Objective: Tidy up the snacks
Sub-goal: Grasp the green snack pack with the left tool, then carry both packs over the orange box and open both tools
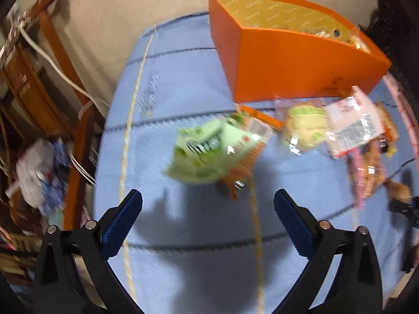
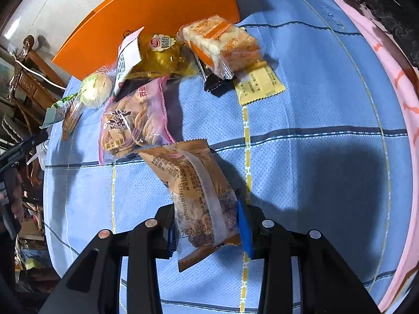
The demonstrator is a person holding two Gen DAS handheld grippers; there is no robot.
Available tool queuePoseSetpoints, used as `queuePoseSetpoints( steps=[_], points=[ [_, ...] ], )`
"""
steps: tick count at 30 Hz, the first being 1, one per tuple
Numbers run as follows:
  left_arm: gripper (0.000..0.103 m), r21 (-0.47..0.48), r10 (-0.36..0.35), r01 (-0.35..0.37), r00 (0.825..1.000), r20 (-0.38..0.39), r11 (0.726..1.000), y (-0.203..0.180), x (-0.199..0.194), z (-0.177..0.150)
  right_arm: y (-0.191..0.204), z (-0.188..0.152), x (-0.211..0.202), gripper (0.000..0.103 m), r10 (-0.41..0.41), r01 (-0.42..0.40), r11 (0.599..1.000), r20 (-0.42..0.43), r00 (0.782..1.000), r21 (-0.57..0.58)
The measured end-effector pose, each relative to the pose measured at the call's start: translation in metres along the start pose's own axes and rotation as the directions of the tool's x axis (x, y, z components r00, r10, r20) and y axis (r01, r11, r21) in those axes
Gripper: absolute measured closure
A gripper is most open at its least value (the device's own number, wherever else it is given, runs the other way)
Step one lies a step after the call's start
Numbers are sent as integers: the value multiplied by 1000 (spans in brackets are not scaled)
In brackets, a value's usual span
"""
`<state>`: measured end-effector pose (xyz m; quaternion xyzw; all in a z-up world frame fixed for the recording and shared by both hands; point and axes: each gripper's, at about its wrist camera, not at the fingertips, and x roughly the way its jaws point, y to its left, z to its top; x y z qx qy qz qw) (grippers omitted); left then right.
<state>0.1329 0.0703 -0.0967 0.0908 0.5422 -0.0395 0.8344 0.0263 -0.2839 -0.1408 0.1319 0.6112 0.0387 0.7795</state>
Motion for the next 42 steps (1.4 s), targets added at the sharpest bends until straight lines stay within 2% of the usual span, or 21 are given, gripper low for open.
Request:
queuePoseSetpoints(
  steps=[3, 10, 14, 16, 18, 21, 22, 23, 25, 27, 32, 37, 42],
  points=[
    [4, 7, -3, 3, 1000, 9, 1000, 6, 10, 13, 0, 0, 0, 65, 8, -8, 1000, -1, 1000, 17],
    [4, 70, 30, -27, 999, -36, 997, 2, 44, 29, -3, 4, -2, 65, 4, -3, 1000, -9, 1000, 24],
    [5, 63, 3, -1, 999, -33, 998, 3, 53, 36, -2, 7, -1, 63, -4, 4, 1000, -15, 1000, 17],
    [17, 48, -32, 33, 999, -37, 998, 6, 55, 40, 0, 9, 0, 63, -8, 8, 1000, -19, 1000, 14],
    [25, 25, -97, 98, 994, -48, 995, 10, 56, 41, 3, 10, 3, 63, -10, 11, 1000, -22, 1000, 12],
    [36, 19, -142, 142, 989, -37, 990, 13, 58, 42, 6, 11, 4, 63, -18, 18, 1000, -26, 1000, 7],
    [48, 20, -143, 144, 989, -26, 989, 13, 56, 41, 7, 11, 4, 63, -19, 20, 1000, -27, 999, 6],
    [52, 27, -144, 144, 989, -17, 989, 14, 55, 41, 7, 11, 5, 63, -21, 21, 1000, -28, 999, 5],
    [67, 30, -151, 151, 988, -14, 988, 15, 52, 41, 8, 11, 6, 63, -23, 23, 1000, -29, 999, 2],
    [71, 1, -167, 167, 986, -14, 986, 21, 50, 41, 7, 11, 6, 63, -22, 22, 1000, -30, 999, 4],
    [73, -72, -200, 201, 980, 18, 977, 34, 35, 33, 7, 12, -1, 64, 7, -7, 1000, -12, 1000, 18],
    [73, -60, -230, 234, 971, 60, 970, 28, 3, 20, 18, 17, -11, 64, 34, -34, 999, 21, 999, 4],
    [73, -72, -291, 300, 950, 111, 951, 21, -29, 21, 33, 29, -31, 64, 78, -76, 997, 75, 994, -26]
  ],
)
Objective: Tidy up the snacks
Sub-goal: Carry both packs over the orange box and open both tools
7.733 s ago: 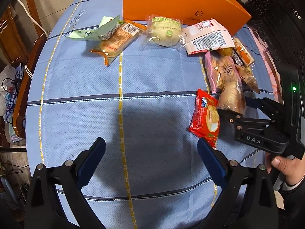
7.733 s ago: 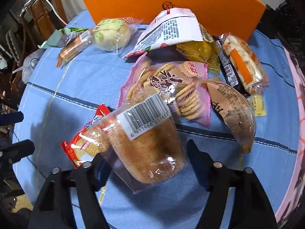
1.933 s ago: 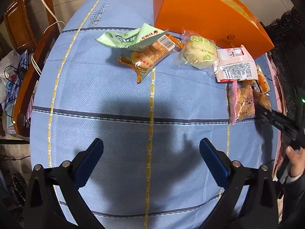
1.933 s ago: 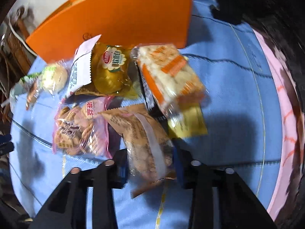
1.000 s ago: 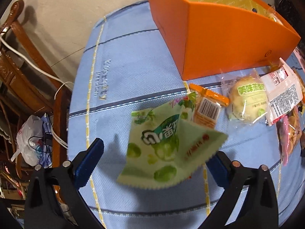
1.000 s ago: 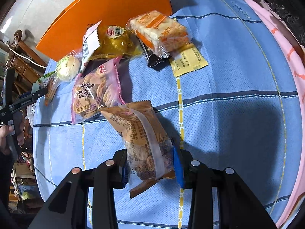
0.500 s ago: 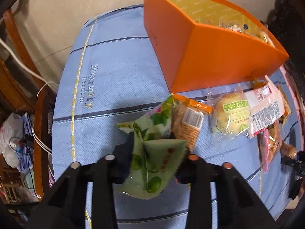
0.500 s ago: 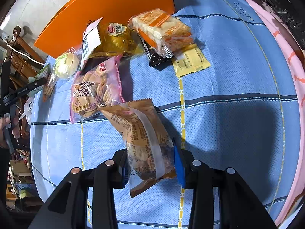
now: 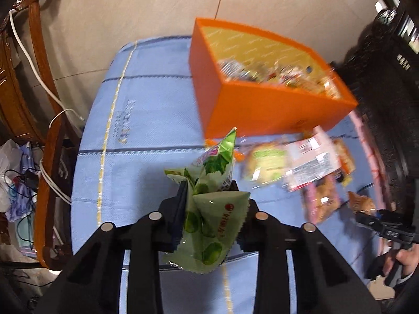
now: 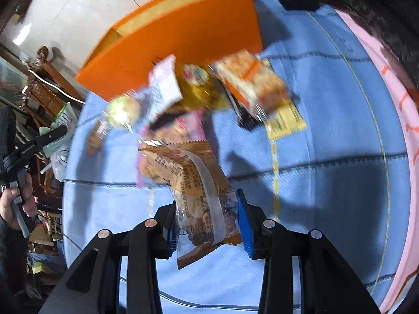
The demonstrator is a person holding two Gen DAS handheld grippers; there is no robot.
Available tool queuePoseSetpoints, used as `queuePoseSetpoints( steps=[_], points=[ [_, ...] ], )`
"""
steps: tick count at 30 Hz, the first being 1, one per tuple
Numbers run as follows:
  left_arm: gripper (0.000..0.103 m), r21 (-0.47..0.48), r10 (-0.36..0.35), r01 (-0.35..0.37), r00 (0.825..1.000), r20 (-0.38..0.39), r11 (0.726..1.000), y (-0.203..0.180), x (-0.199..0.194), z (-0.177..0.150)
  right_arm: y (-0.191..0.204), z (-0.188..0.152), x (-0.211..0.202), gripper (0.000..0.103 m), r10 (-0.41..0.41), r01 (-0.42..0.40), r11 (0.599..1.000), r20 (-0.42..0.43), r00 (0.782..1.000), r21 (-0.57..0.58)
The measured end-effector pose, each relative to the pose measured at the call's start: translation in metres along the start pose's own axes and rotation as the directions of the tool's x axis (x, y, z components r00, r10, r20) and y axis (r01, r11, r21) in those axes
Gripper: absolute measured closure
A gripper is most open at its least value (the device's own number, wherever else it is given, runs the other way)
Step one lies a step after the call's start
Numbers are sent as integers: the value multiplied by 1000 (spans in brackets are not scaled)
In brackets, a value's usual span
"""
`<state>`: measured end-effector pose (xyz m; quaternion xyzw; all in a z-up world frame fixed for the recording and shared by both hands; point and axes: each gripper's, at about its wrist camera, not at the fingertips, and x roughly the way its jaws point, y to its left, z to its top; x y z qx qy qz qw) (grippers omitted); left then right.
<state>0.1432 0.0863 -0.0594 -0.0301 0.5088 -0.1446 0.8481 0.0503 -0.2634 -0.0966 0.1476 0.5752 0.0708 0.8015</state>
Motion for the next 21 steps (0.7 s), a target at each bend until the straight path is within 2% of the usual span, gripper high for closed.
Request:
queuePoseSetpoints(
  steps=[4, 9, 15, 17, 21],
  points=[
    [72, -4, -41, 42, 998, 44, 999, -14, -19, 14, 11, 22, -19, 64, 29, -27, 999, 66, 997, -23],
    [72, -39, -126, 131, 987, 100, 991, -30, -34, 51, 25, 78, -48, 64, 58, -49, 997, 177, 982, -57],
    [71, -50, -193, 197, 978, 85, 979, -63, -4, 108, 45, 148, -54, 64, 64, -43, 996, 272, 960, -83],
    [71, -48, -165, 169, 983, 78, 985, -78, 12, 123, 53, 168, -44, 63, 57, -37, 996, 282, 958, -77],
    [71, -62, -159, 162, 986, 55, 985, -96, 35, 143, 52, 195, -26, 63, 51, -42, 998, 286, 957, -36]
  ],
)
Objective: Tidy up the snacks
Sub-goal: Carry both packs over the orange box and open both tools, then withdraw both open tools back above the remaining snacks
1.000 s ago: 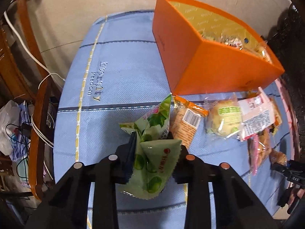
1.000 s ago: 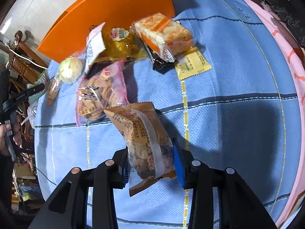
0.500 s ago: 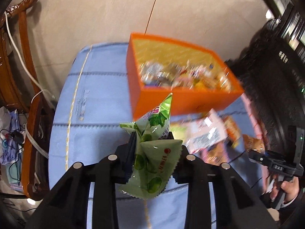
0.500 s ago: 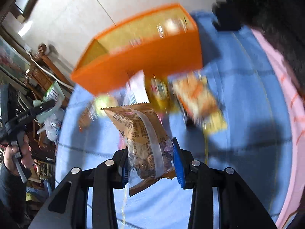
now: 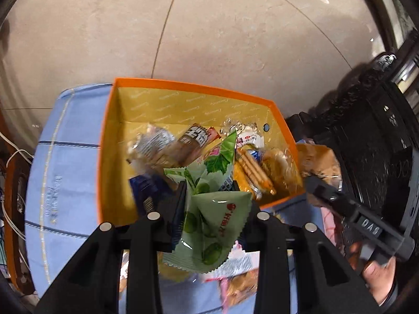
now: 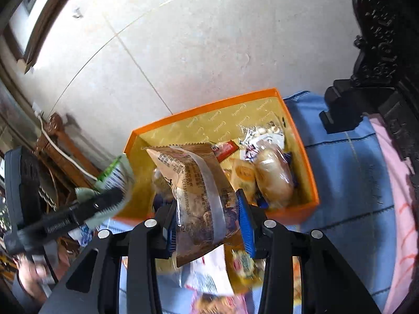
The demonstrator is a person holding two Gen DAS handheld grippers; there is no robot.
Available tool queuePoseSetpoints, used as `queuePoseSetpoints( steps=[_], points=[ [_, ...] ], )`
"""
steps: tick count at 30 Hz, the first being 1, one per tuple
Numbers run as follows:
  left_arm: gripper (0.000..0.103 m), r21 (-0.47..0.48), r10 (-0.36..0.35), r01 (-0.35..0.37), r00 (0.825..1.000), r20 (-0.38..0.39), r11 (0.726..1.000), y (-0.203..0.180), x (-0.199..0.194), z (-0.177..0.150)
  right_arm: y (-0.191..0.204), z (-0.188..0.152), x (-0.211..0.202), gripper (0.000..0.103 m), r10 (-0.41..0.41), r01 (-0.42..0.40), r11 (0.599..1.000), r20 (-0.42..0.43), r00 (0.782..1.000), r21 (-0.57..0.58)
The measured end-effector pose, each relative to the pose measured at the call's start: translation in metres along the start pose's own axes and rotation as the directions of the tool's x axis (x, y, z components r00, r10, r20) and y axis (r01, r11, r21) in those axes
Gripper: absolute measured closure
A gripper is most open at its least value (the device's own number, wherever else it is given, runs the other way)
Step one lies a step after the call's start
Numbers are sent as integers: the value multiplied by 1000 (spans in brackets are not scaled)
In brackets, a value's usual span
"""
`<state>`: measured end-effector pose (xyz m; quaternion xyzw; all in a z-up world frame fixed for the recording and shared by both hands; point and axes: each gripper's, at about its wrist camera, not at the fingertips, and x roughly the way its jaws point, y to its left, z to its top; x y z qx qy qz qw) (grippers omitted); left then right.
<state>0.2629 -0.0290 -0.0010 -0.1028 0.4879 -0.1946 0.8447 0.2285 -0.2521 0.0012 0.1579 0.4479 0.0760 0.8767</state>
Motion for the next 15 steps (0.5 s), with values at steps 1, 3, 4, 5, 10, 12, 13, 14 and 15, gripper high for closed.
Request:
queuePoseSetpoints(
  steps=[1, 3, 4, 5, 10, 12, 13, 14, 15],
  points=[
    [71, 0, 7, -7, 1000, 0, 1000, -1, 3, 2, 1, 3, 5, 63, -7, 7, 1000, 2, 1000, 0],
    [61, -5, 42, -42, 999, -5, 999, -5, 13, 9, 4, 7, 19, 63, -19, 19, 1000, -7, 1000, 6],
    [44, -28, 72, -72, 997, -15, 997, -5, 17, 12, 4, 10, 25, 59, -21, 22, 1000, -10, 1000, 18],
    [36, -56, 103, -104, 994, -21, 993, -2, 18, 15, 3, 11, 25, 51, -24, 24, 999, -6, 1000, 25],
    [6, -74, 111, -110, 994, 19, 991, 4, 5, 13, 2, 10, 17, 32, -48, 47, 998, 43, 998, 32],
    [6, -74, 121, -121, 993, 3, 990, 9, 3, 10, -2, 5, 13, 31, -48, 46, 998, 44, 998, 46],
    [6, -82, 117, -117, 993, -1, 990, 13, -1, 7, -4, 3, 11, 30, -43, 41, 997, 45, 998, 58],
    [6, -94, 106, -107, 994, -6, 990, 19, -5, 2, -8, -1, 6, 29, -35, 32, 997, 48, 998, 74],
    [6, -102, 101, -101, 995, -8, 990, 22, -6, -1, -9, -6, 1, 28, -32, 28, 996, 49, 998, 82]
  ],
)
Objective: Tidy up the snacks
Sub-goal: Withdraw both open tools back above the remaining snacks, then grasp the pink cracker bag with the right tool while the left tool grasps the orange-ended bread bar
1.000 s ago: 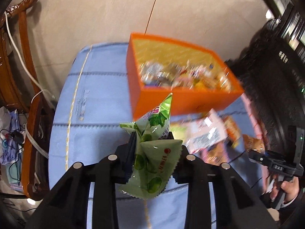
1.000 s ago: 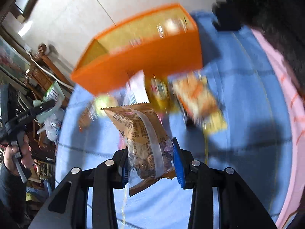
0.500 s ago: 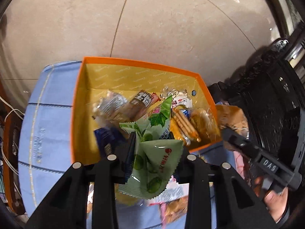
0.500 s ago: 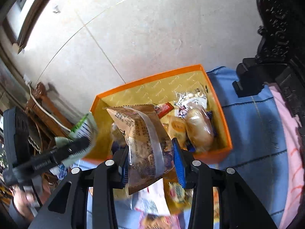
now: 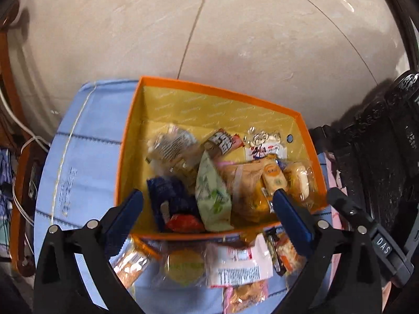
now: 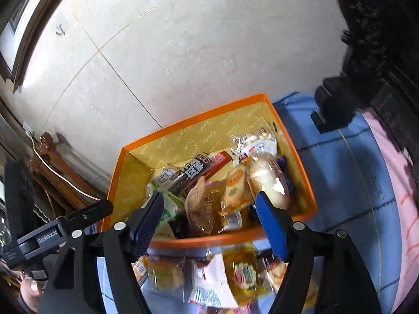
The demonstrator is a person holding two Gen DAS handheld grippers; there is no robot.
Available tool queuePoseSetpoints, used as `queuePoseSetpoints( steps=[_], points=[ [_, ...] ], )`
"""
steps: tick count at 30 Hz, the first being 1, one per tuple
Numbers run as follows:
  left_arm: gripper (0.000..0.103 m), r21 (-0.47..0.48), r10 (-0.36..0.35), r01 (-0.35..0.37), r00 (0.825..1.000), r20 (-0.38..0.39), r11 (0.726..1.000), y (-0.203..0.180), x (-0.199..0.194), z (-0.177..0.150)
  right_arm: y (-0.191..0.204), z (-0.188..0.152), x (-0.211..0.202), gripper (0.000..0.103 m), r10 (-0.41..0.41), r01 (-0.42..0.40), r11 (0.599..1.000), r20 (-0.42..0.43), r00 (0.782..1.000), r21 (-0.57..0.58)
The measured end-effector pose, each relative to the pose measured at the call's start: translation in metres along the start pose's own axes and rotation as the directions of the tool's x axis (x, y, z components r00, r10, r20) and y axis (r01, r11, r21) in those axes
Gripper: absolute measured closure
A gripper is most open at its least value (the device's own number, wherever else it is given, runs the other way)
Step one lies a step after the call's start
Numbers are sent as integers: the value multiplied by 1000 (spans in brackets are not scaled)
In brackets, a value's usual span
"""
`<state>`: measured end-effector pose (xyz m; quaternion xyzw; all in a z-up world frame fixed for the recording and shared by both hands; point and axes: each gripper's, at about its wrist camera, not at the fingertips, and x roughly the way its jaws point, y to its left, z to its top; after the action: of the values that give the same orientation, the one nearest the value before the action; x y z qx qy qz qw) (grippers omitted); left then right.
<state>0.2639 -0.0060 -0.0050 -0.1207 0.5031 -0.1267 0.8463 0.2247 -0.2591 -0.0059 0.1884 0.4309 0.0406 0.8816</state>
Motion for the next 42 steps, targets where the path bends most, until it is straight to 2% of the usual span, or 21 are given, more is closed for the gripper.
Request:
queuePoseSetpoints(
  steps=[4, 7, 9, 13, 15, 16, 18, 22, 24, 26, 35, 42],
  points=[
    [6, -1, 14, -14, 1000, 2, 1000, 26, -14, -20, -12, -30, -21, 17, -15, 15, 1000, -11, 1000, -1],
    [6, 28, 78, -79, 997, 21, 996, 49, -26, -42, -22, -61, -31, 16, -20, 19, 1000, -56, 998, -21],
    [6, 44, 120, -120, 993, 20, 992, 64, -30, -62, -34, -91, -34, 10, -65, 63, 998, -105, 992, -29],
    [5, 43, 161, -159, 985, -53, 986, 88, -26, -108, -56, -155, -29, 8, -182, 168, 982, -213, 960, -84],
    [5, 28, 163, -161, 982, -94, 987, 98, -22, -131, -65, -187, -22, 8, -239, 215, 970, -284, 929, -112],
    [5, 19, 163, -162, 980, -114, 987, 102, -20, -143, -69, -198, -21, 8, -252, 228, 967, -309, 917, -112],
    [5, 11, 166, -166, 974, -152, 986, 107, -14, -164, -72, -213, -22, 8, -260, 237, 965, -321, 910, -110],
    [5, 53, 213, -207, 958, -194, 977, 106, -4, -190, -69, -216, -28, 8, -267, 245, 963, -293, 918, -109],
    [5, 97, 253, -238, 944, -210, 966, 101, 2, -195, -64, -213, -33, 8, -257, 236, 966, -267, 929, -108],
    [5, 119, 270, -250, 940, -208, 961, 95, 5, -196, -57, -208, -32, 8, -234, 213, 971, -257, 938, -108],
    [5, 128, 251, -229, 949, -193, 965, 83, 0, -197, -18, -192, -4, 8, -206, 166, 972, -261, 943, -166],
    [5, 96, 230, -215, 953, -197, 972, 87, -4, -196, 6, -182, 33, 8, -209, 151, 966, -295, 932, -208]
  ],
)
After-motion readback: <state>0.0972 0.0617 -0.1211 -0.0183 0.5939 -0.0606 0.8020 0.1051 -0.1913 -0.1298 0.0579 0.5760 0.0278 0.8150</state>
